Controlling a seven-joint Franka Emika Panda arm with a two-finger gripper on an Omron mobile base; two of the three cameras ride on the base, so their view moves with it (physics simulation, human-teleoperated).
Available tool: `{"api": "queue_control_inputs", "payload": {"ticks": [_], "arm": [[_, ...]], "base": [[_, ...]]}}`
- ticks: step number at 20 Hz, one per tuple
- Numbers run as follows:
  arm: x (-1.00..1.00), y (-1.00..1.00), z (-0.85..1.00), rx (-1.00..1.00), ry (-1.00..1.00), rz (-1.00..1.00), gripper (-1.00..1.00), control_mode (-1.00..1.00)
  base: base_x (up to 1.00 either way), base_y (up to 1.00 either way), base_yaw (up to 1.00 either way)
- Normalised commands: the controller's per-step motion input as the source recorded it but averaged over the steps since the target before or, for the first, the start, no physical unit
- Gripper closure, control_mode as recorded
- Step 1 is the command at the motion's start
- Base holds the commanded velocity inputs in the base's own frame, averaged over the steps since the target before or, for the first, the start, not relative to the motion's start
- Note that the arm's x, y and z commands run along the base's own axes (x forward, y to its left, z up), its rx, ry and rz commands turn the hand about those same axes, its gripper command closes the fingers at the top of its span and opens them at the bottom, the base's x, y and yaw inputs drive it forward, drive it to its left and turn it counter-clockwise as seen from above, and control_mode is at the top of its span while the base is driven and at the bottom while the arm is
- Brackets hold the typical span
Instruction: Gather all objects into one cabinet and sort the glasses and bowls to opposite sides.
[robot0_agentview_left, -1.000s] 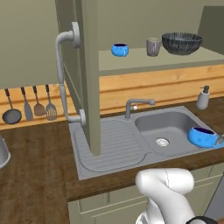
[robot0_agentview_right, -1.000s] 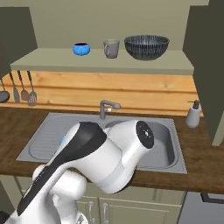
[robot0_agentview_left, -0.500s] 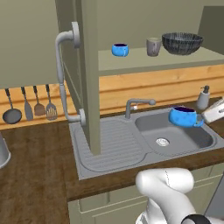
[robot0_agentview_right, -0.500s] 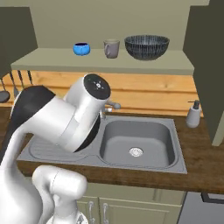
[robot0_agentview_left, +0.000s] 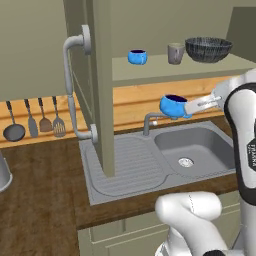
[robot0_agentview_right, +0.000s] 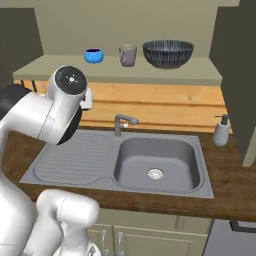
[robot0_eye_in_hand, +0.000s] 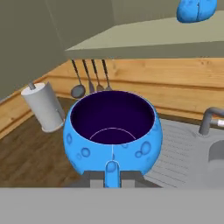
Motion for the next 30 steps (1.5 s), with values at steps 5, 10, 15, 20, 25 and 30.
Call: {"api": "queue_control_inputs", "payload": {"ticks": [5,10,15,20,25,30], "arm": [[0.88,-0.48,1.00,0.00,0.17,0.00,1.00,-1.00],[0.04,-0.11,0.37,0.00,0.04,0.00,1.00,-1.00],[-0.96,-0.01,0.18,0.00,-0.14,0.00,1.00,-1.00],[-0.62,0.01,0.57,0.00,-0.22,0.00,1.00,-1.00],[0.46,0.39,0.38,-0.01,-0.09,0.01,1.00,-1.00],[0.93,0.06,0.00,-0.17,0.16,0.00,1.00,-1.00]], "base": [[0.00,0.00,0.00],[0.00,0.00,0.00],[0.00,0.00,0.00],[0.00,0.00,0.00],[0.00,0.00,0.00],[0.00,0.00,0.00]]}}
